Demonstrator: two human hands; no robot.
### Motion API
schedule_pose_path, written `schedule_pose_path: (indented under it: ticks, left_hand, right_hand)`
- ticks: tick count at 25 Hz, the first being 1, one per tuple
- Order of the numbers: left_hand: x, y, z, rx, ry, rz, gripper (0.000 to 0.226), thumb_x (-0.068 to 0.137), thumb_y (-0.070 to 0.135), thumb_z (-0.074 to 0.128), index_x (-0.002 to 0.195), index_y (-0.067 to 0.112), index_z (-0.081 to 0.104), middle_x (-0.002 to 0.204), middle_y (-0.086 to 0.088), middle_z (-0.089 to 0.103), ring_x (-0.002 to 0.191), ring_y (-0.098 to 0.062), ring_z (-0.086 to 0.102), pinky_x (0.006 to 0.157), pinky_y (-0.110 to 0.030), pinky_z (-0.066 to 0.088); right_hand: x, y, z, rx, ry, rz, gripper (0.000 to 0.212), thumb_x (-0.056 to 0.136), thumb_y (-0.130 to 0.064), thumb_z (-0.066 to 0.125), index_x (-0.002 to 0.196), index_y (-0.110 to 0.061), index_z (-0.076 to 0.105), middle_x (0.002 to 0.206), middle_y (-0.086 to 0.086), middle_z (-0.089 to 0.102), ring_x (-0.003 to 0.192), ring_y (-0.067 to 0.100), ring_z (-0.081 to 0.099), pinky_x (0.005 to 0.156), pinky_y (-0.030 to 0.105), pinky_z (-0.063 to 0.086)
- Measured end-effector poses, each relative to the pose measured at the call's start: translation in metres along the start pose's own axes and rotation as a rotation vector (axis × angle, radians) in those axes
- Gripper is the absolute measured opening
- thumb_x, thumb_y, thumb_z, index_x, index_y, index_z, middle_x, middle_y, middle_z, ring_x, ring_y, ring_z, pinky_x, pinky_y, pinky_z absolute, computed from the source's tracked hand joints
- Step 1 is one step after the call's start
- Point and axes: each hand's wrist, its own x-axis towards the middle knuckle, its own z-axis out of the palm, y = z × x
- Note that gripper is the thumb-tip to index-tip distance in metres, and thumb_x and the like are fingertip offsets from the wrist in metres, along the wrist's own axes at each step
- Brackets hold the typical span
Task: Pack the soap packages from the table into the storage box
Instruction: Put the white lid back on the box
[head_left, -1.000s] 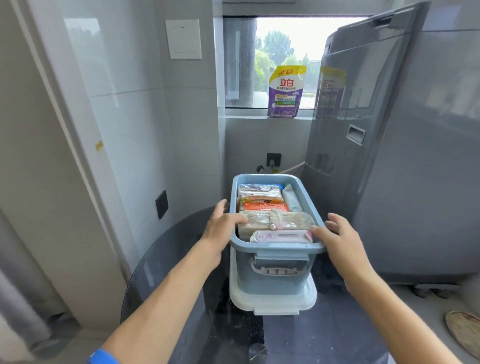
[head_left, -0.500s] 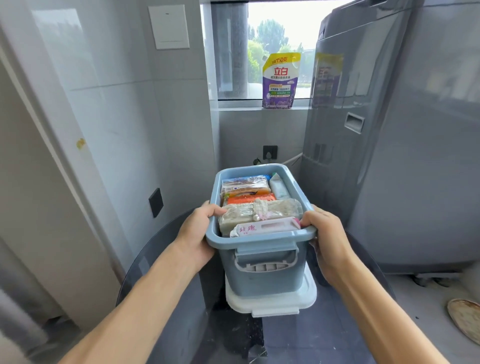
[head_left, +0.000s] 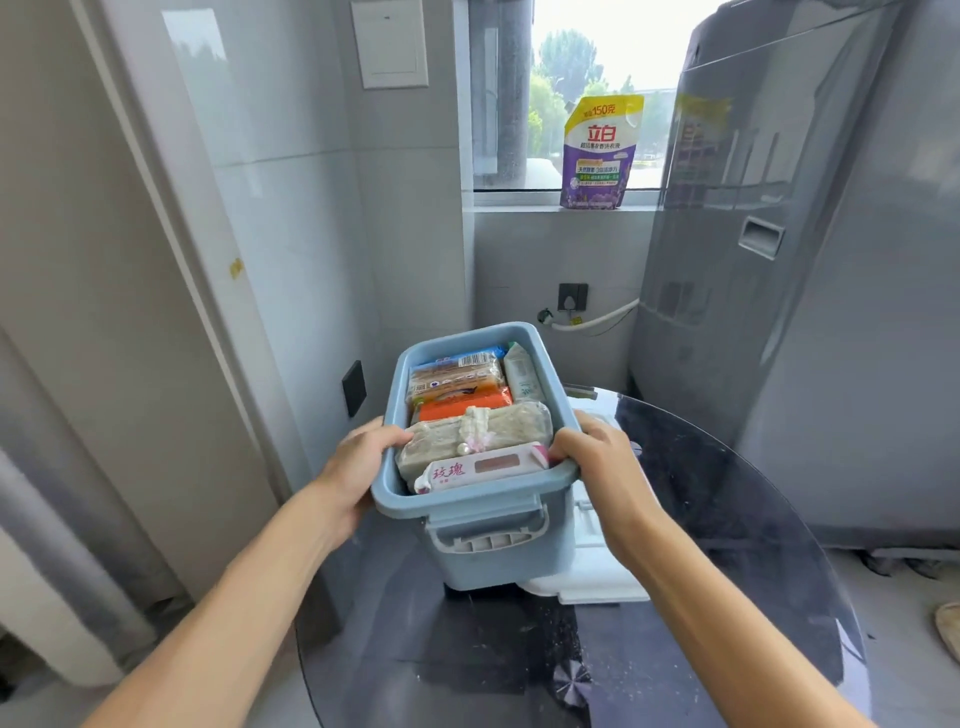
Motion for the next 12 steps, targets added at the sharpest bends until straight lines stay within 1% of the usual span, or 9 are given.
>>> schedule_pose_path:
  ticks: [1, 3, 4, 5, 6, 7, 8, 10, 12]
  left_hand:
    - [-0.001, 0.007, 0.002, 0.16, 0.086, 0.054, 0.023, 0.09, 0.017, 0.057, 0.11, 0.022, 0.066, 0.115, -0.007, 0.072, 0.084, -0.017, 0.072, 0.071, -0.03, 0.054]
    - [0.0, 0.023, 0.01, 0.561, 0.343, 0.261, 0.043, 0.089, 0.023, 0.058, 0.132, 0.026, 0.057, 0.14, -0.003, 0.055, 0.118, -0.019, 0.059, 0.096, -0.033, 0.046]
    - [-0.004, 0.03, 0.02, 0.685, 0.435, 0.406, 0.052, 0.088, 0.028, 0.056, 0.14, 0.023, 0.051, 0.145, -0.003, 0.051, 0.128, -0.023, 0.051, 0.102, -0.034, 0.04]
    - [-0.011, 0.037, 0.035, 0.736, 0.46, 0.529, 0.051, 0.088, 0.033, 0.053, 0.138, 0.022, 0.053, 0.141, -0.003, 0.055, 0.127, -0.025, 0.051, 0.101, -0.034, 0.039]
    - [-0.018, 0.041, 0.054, 0.778, 0.439, 0.609, 0.046, 0.088, 0.04, 0.049, 0.127, 0.022, 0.061, 0.132, -0.004, 0.062, 0.119, -0.026, 0.055, 0.096, -0.035, 0.041]
    - [-0.023, 0.041, 0.076, 0.872, 0.369, 0.608, 0.044, 0.088, 0.048, 0.045, 0.114, 0.02, 0.067, 0.121, -0.006, 0.067, 0.109, -0.027, 0.056, 0.091, -0.037, 0.043]
    - [-0.027, 0.04, 0.099, 1.011, 0.283, 0.554, 0.049, 0.088, 0.056, 0.042, 0.104, 0.018, 0.068, 0.115, -0.008, 0.068, 0.103, -0.028, 0.055, 0.089, -0.04, 0.044]
    - [-0.03, 0.035, 0.137, 1.257, 0.149, 0.399, 0.059, 0.087, 0.064, 0.04, 0.105, 0.014, 0.065, 0.117, -0.01, 0.064, 0.108, -0.03, 0.049, 0.09, -0.046, 0.039]
    - [-0.024, 0.036, 0.153, 1.322, 0.134, 0.343, 0.048, 0.086, 0.052, 0.046, 0.11, 0.013, 0.061, 0.125, -0.012, 0.06, 0.118, -0.033, 0.044, 0.094, -0.05, 0.034]
  right_hand:
    - [0.002, 0.0, -0.005, 0.0, -0.037, 0.021, 0.013, 0.065, -0.024, 0.055, 0.057, -0.029, 0.064, 0.06, -0.019, 0.06, 0.055, -0.002, 0.051, 0.058, 0.017, 0.042]
    - [0.005, 0.007, -0.023, 0.046, -0.074, 0.093, 0.022, 0.076, -0.038, 0.054, 0.076, -0.028, 0.075, 0.083, -0.017, 0.073, 0.077, 0.001, 0.064, 0.075, 0.028, 0.048]
    - [0.009, 0.012, -0.036, 0.004, -0.022, 0.149, 0.032, 0.081, -0.043, 0.053, 0.088, -0.023, 0.076, 0.095, -0.01, 0.076, 0.086, 0.006, 0.066, 0.078, 0.032, 0.048]
    - [0.012, 0.019, -0.051, -0.162, 0.07, 0.195, 0.038, 0.083, -0.044, 0.053, 0.095, -0.015, 0.073, 0.1, -0.001, 0.075, 0.087, 0.011, 0.064, 0.077, 0.034, 0.046]
    - [0.015, 0.03, -0.068, -0.453, 0.171, 0.238, 0.037, 0.084, -0.041, 0.054, 0.095, -0.008, 0.065, 0.098, 0.006, 0.071, 0.085, 0.015, 0.059, 0.075, 0.034, 0.043]
    - [0.014, 0.039, -0.081, -0.771, 0.226, 0.301, 0.028, 0.083, -0.037, 0.054, 0.092, -0.011, 0.057, 0.094, 0.003, 0.064, 0.084, 0.019, 0.055, 0.074, 0.035, 0.041]
    - [0.011, 0.047, -0.088, -0.984, 0.237, 0.372, 0.023, 0.081, -0.034, 0.053, 0.092, -0.014, 0.053, 0.093, 0.001, 0.06, 0.086, 0.022, 0.055, 0.075, 0.035, 0.043]
    - [0.004, 0.06, -0.082, -1.148, 0.163, 0.436, 0.021, 0.078, -0.035, 0.05, 0.09, -0.017, 0.05, 0.097, 0.002, 0.063, 0.093, 0.028, 0.06, 0.079, 0.037, 0.045]
    - [0.004, 0.075, -0.067, -1.24, 0.133, 0.413, 0.026, 0.075, -0.036, 0.05, 0.093, -0.019, 0.045, 0.101, 0.002, 0.064, 0.098, 0.031, 0.061, 0.084, 0.04, 0.044]
